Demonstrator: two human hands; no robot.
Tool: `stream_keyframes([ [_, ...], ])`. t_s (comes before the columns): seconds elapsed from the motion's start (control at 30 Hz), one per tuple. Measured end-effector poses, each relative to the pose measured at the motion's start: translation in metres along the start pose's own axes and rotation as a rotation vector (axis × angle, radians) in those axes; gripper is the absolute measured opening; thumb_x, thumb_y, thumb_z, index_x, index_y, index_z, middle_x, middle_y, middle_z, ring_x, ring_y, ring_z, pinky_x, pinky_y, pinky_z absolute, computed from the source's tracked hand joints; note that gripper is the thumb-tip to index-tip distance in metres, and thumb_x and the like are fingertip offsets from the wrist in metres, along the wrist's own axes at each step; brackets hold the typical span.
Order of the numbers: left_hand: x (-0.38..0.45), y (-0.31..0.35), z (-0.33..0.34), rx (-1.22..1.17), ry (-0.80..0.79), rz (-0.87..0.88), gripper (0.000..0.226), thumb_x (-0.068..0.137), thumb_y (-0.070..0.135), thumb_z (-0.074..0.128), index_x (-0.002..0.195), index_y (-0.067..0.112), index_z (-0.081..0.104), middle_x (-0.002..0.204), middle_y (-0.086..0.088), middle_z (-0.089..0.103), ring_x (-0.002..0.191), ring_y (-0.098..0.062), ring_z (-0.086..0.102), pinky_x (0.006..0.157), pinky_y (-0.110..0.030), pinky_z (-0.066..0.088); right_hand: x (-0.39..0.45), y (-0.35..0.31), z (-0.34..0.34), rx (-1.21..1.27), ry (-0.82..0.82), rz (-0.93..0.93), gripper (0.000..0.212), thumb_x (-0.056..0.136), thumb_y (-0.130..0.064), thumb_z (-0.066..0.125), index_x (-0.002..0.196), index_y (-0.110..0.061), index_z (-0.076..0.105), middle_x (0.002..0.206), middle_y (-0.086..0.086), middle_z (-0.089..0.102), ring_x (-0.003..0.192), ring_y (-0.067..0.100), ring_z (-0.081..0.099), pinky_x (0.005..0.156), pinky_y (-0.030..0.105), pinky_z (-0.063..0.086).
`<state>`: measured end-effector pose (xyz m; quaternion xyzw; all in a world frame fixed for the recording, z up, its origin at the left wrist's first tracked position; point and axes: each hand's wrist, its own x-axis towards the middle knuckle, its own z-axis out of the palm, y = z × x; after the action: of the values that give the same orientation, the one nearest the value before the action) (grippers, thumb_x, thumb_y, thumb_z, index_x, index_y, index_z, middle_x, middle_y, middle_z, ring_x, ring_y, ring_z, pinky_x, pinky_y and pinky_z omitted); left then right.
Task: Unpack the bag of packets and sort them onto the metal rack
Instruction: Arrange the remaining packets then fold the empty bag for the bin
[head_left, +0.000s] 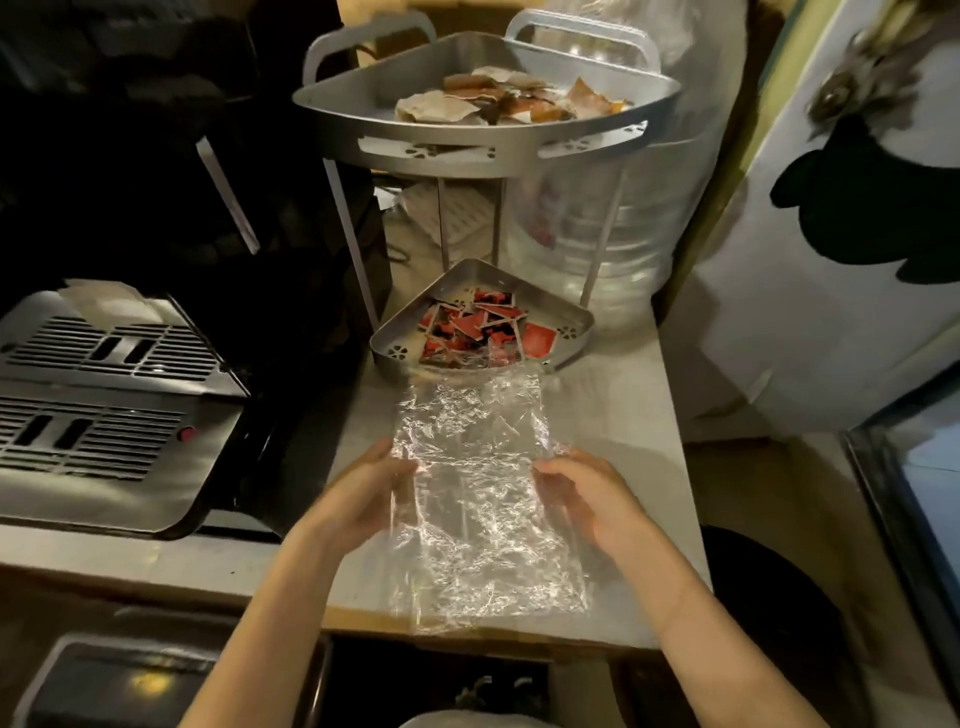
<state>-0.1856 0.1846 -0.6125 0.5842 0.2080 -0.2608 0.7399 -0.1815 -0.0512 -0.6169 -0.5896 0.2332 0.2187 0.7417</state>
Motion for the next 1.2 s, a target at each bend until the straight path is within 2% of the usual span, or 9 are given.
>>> stream_keyframes([
  [0.13, 0.000, 0.003, 0.009, -0.056, 0.004, 0.058, 0.055, 0.086, -0.003, 0.050, 0.134, 0.018, 0.032, 0.078, -0.002, 0.069, 0.069, -0.012, 0.062, 0.072, -0.027, 0.046, 0.004, -0.014, -0.018, 0.070, -0.159, -0.012, 0.008, 0.077, 0.004, 0.062, 0.081, -0.003, 0.060, 0.068, 0.006, 0.066, 0.056, 0.015, 0.062, 0.053, 0.026, 0.052],
  [0.2, 0.001, 0.008, 0.010, -0.086, -0.014, 0.078, 0.039, 0.081, 0.002, 0.060, 0.116, 0.017, 0.052, 0.087, -0.002, 0.069, 0.075, -0.010, 0.061, 0.078, -0.024, 0.043, 0.005, -0.020, -0.025, 0.041, -0.220, -0.040, 0.013, 0.077, 0.005, 0.061, 0.087, -0.004, 0.061, 0.074, 0.008, 0.071, 0.061, 0.020, 0.067, 0.054, 0.029, 0.055],
  [0.33, 0.005, 0.013, 0.012, -0.143, -0.058, 0.090, 0.020, 0.074, 0.007, 0.069, 0.067, 0.008, 0.051, 0.061, -0.001, 0.066, 0.050, -0.005, 0.056, 0.049, -0.015, 0.048, 0.005, -0.030, -0.035, -0.022, -0.278, -0.037, 0.025, 0.072, 0.005, 0.065, 0.092, -0.010, 0.060, 0.080, 0.008, 0.074, 0.065, 0.023, 0.071, 0.053, 0.031, 0.057],
  [0.47, 0.004, 0.016, 0.018, -0.141, -0.110, 0.112, 0.022, 0.088, 0.000, 0.048, 0.072, 0.008, 0.061, 0.056, 0.000, 0.067, 0.045, -0.008, 0.061, 0.044, -0.017, 0.050, 0.010, -0.037, -0.040, -0.057, -0.295, 0.000, 0.026, 0.074, 0.002, 0.065, 0.097, -0.010, 0.064, 0.079, 0.005, 0.075, 0.065, 0.018, 0.071, 0.052, 0.028, 0.056],
  [0.67, 0.003, 0.023, 0.007, 0.038, -0.174, 0.157, 0.017, 0.073, 0.010, 0.063, 0.086, 0.016, 0.071, 0.082, -0.005, 0.069, 0.070, -0.017, 0.063, 0.067, -0.030, 0.054, 0.018, -0.042, -0.046, -0.193, -0.320, -0.035, 0.045, 0.071, -0.007, 0.069, 0.114, -0.016, 0.063, 0.080, 0.002, 0.075, 0.070, 0.015, 0.071, 0.055, 0.026, 0.057],
  [0.83, 0.005, 0.030, 0.013, -0.029, -0.196, 0.246, 0.024, 0.067, 0.001, 0.069, 0.085, 0.015, 0.075, 0.077, -0.004, 0.071, 0.067, -0.013, 0.065, 0.064, -0.020, 0.053, 0.023, -0.043, -0.049, -0.099, -0.344, -0.107, 0.020, 0.084, 0.006, 0.054, 0.088, -0.008, 0.069, 0.074, 0.003, 0.074, 0.062, 0.009, 0.069, 0.044, 0.022, 0.051],
  [0.93, 0.005, 0.029, 0.015, -0.038, -0.199, 0.266, 0.012, 0.059, 0.004, 0.076, 0.063, 0.015, 0.072, 0.057, 0.001, 0.067, 0.051, -0.009, 0.062, 0.049, -0.016, 0.051, 0.027, -0.044, -0.051, -0.065, -0.361, -0.128, 0.038, 0.088, 0.008, 0.045, 0.069, -0.011, 0.071, 0.066, -0.002, 0.073, 0.059, 0.008, 0.068, 0.044, 0.021, 0.051],
  [1.0, 0.008, 0.027, 0.017, 0.013, -0.160, 0.305, 0.035, 0.074, -0.005, 0.055, 0.047, 0.017, 0.062, 0.047, 0.005, 0.057, 0.045, -0.006, 0.055, 0.043, -0.015, 0.045, 0.027, -0.045, -0.052, -0.064, -0.377, -0.145, 0.048, 0.088, 0.010, 0.041, 0.057, -0.016, 0.068, 0.061, -0.003, 0.068, 0.056, 0.007, 0.066, 0.047, 0.019, 0.051],
  [1.2, -0.005, 0.027, 0.017, -0.016, -0.179, 0.217, 0.043, 0.076, 0.003, 0.033, 0.048, 0.006, 0.065, 0.054, -0.006, 0.063, 0.051, -0.013, 0.060, 0.050, -0.018, 0.051, 0.025, -0.063, -0.054, -0.093, -0.443, -0.071, 0.036, 0.086, -0.020, 0.030, 0.070, -0.004, 0.058, 0.066, 0.006, 0.063, 0.064, 0.016, 0.059, 0.054, 0.023, 0.048],
])
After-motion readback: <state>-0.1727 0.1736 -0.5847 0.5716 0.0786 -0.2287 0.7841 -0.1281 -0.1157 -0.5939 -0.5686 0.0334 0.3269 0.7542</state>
